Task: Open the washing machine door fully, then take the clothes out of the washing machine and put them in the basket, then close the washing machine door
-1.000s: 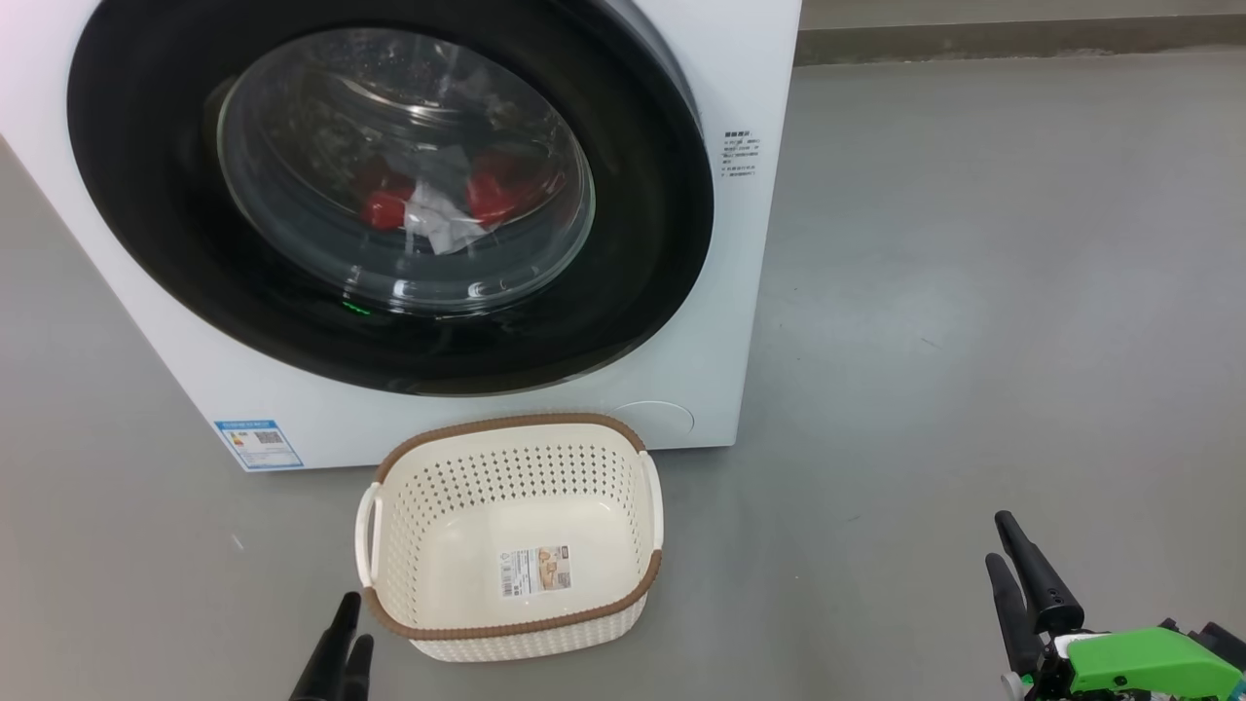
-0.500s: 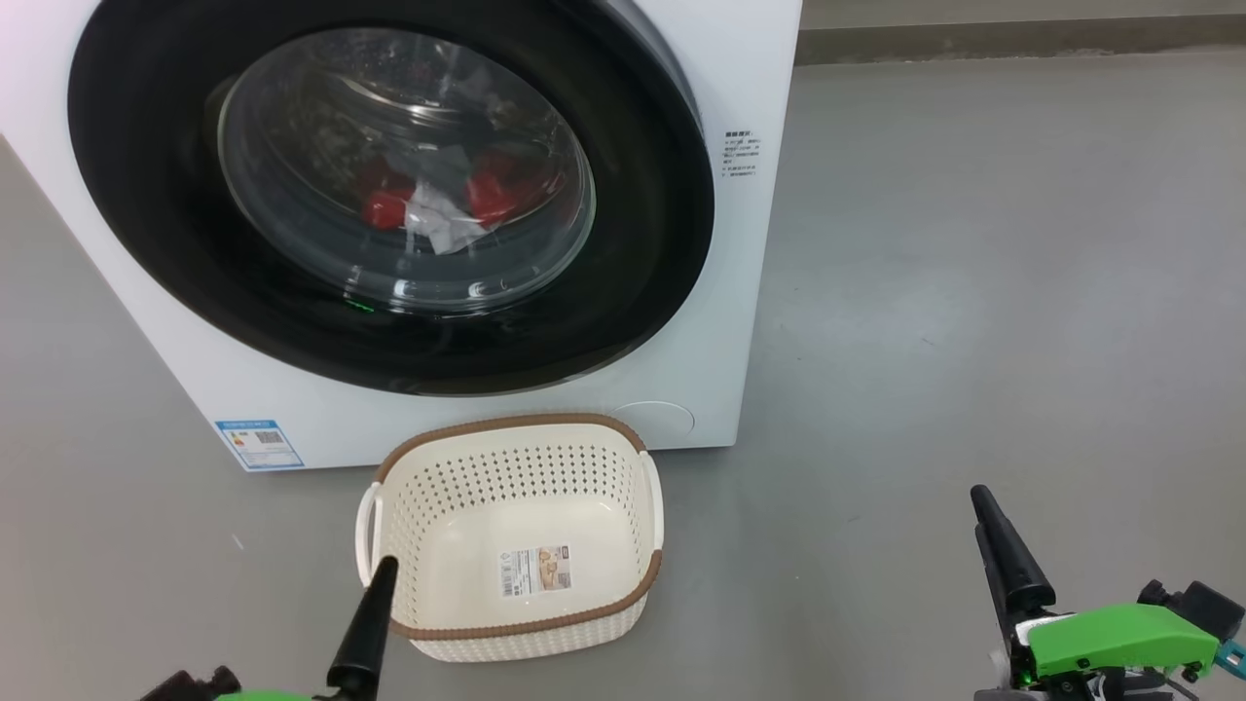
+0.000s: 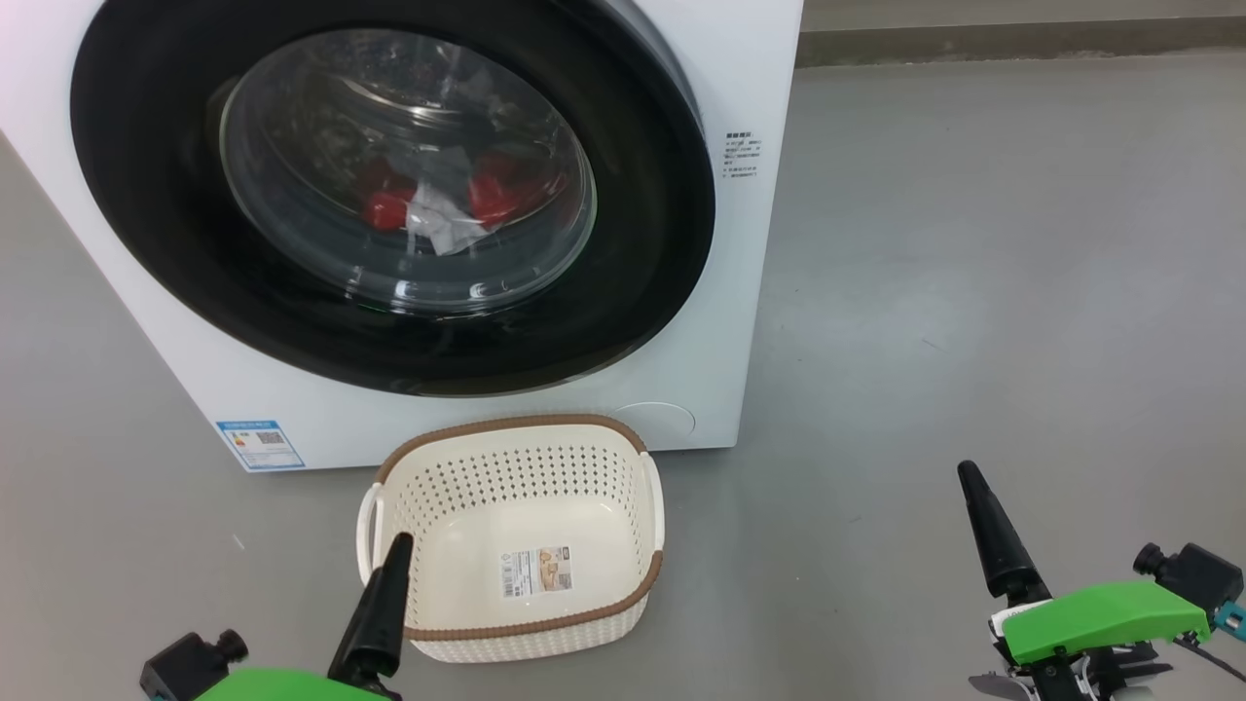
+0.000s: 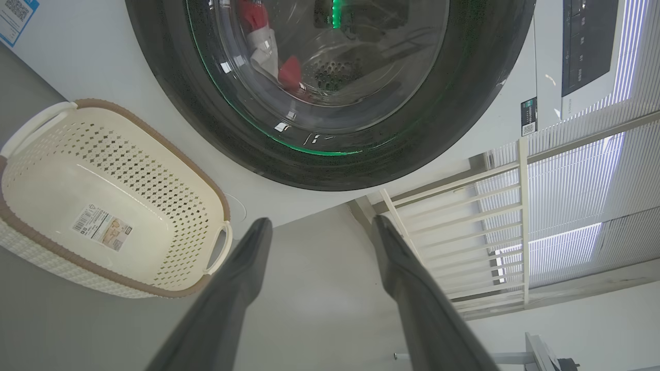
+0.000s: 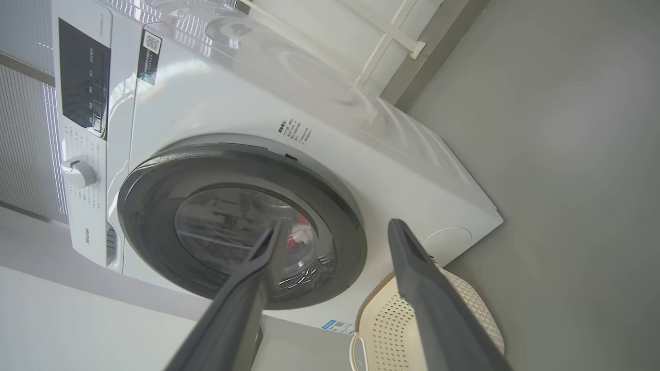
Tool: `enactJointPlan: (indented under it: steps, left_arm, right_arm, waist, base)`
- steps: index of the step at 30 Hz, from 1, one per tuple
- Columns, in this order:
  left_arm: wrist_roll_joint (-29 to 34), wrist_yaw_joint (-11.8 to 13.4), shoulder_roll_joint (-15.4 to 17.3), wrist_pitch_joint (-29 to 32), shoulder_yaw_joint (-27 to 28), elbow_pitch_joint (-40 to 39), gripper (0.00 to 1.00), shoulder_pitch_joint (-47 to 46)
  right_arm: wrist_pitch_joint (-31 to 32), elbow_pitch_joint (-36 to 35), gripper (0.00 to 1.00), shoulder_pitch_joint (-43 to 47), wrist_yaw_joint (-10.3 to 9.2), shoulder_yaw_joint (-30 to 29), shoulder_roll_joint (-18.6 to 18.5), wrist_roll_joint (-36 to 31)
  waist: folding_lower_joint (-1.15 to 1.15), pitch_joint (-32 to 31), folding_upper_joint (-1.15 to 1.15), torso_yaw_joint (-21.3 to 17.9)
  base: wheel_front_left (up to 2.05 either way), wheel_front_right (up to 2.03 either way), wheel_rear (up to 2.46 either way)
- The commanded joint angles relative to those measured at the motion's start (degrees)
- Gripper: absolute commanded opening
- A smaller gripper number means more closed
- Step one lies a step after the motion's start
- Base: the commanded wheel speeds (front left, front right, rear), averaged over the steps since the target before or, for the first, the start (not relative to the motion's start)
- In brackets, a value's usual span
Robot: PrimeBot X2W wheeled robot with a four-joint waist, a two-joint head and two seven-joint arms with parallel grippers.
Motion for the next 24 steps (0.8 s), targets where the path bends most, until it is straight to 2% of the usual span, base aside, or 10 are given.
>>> enactJointPlan:
  steps: [1, 14, 24]
  left_arm:
    - [1.3, 0.3, 1.1, -0.6, 0.6, -1.9, 1.00, -2.6]
    - [13.3, 2.0, 1.8, -2.3, -0.4, -3.2, 1.00, -3.5]
    - [23.3, 4.6, 2.7, -3.7, -1.7, -2.9, 1.00, -4.3]
  right_arm:
    - [-0.5, -1.9, 1.00, -3.0, 0.01, 0.1, -0.3, -1.5]
    - [-1.5, -3.8, 1.00, -3.7, 0.02, 0.0, 0.1, -12.9]
    - [-1.3, -4.6, 1.00, -4.2, 0.02, -0.4, 0.5, -23.0]
  waist:
    - [0.00, 0.0, 0.00, 0.0]
    - [0.00, -0.2, 0.00, 0.1]
    - [0.00, -0.2, 0.00, -0.1]
  base:
    - [0.00, 0.00, 0.00]
    - [0.00, 0.00, 0.00]
    - [0.00, 0.00, 0.00]
